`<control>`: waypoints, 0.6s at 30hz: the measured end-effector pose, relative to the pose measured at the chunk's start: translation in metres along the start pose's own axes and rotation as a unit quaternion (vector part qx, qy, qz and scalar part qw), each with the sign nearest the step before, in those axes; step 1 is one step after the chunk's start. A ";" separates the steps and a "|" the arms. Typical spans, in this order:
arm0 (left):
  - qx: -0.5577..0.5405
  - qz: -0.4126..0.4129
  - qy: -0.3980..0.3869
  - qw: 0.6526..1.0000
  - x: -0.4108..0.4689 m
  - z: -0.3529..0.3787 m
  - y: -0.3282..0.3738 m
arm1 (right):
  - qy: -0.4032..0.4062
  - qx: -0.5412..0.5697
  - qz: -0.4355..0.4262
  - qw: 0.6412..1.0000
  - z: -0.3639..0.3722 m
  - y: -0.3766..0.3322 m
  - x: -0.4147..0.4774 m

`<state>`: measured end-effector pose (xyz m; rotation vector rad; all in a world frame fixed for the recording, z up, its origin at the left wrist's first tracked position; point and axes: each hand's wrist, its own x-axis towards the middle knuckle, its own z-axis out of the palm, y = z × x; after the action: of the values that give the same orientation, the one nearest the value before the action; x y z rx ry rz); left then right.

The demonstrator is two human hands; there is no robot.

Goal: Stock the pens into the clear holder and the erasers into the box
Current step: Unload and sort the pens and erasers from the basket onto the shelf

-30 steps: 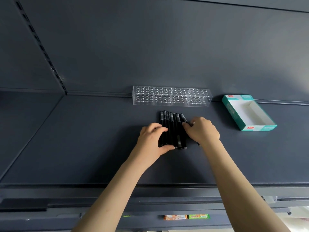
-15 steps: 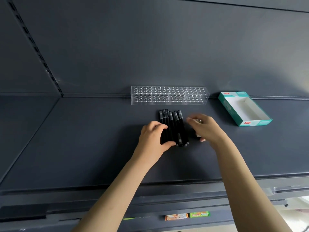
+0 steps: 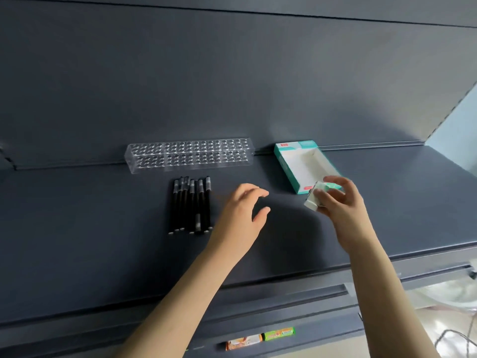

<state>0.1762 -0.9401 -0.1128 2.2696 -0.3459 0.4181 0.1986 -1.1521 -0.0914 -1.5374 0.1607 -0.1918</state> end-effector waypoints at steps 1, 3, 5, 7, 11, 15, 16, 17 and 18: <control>0.001 -0.004 -0.009 1.000 0.006 0.013 0.009 | -0.010 -0.022 0.004 1.000 -0.014 0.000 0.006; 0.012 -0.016 -0.022 1.000 0.021 0.038 0.024 | -0.046 -0.076 0.005 0.996 -0.039 0.001 0.020; 0.027 -0.033 -0.025 0.999 0.038 0.058 0.035 | -0.088 -0.138 0.009 0.986 -0.057 0.005 0.032; 0.052 -0.048 -0.024 0.997 0.054 0.075 0.041 | -0.125 -0.195 0.015 0.973 -0.066 0.009 0.041; 0.107 -0.074 -0.024 0.991 0.068 0.096 0.043 | -0.164 -0.262 -0.021 0.951 -0.071 0.015 0.053; 0.119 -0.097 0.014 0.988 0.072 0.107 0.037 | -0.172 -0.330 -0.073 0.926 -0.070 0.020 0.058; 0.120 -0.103 0.018 0.987 0.072 0.108 0.036 | -0.172 -0.344 -0.085 0.919 -0.070 0.021 0.059; 0.121 -0.105 0.020 0.987 0.073 0.109 0.036 | -0.173 -0.355 -0.096 0.914 -0.071 0.022 0.060; 0.122 -0.103 0.022 0.987 0.074 0.110 0.035 | -0.175 -0.363 -0.102 0.909 -0.071 0.022 0.061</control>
<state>0.2508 -1.0539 -0.1298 2.4995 -0.0367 0.4198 0.2423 -1.2344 -0.1149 -2.3072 -0.2485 -0.0098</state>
